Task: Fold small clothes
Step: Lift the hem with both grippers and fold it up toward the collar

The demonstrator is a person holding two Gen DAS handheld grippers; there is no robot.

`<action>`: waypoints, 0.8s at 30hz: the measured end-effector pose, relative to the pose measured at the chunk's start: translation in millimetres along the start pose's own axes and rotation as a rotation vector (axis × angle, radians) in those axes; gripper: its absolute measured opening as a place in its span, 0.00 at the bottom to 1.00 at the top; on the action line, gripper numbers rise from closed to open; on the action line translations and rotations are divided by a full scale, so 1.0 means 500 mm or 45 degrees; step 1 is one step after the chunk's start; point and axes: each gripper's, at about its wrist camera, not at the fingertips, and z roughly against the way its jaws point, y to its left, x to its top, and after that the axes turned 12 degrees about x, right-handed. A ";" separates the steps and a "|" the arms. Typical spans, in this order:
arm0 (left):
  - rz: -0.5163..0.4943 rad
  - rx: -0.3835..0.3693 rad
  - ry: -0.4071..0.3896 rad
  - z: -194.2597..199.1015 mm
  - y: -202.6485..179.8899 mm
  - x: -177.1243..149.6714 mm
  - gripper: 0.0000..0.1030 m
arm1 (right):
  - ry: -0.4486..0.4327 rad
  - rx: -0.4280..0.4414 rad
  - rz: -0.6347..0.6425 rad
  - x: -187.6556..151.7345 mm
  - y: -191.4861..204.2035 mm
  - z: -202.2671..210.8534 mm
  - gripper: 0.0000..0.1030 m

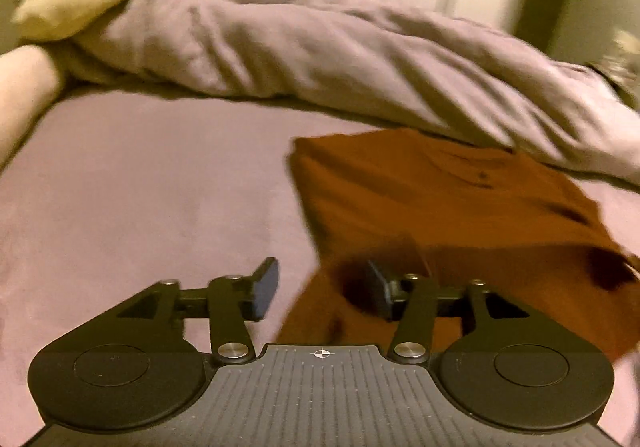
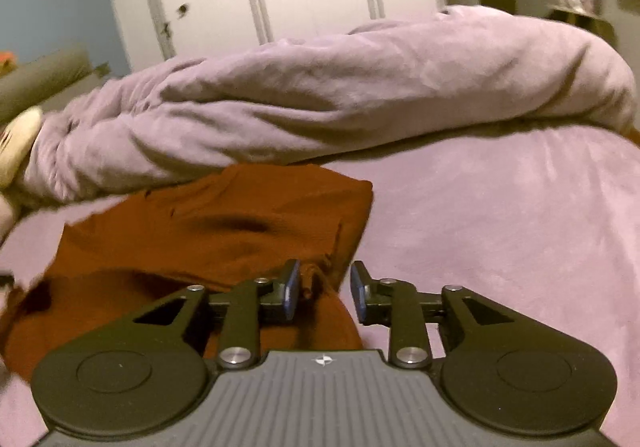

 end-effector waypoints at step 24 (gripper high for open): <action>-0.121 0.026 0.138 -0.105 -0.077 -0.001 0.41 | 0.101 0.088 0.178 -0.009 0.003 -0.052 0.58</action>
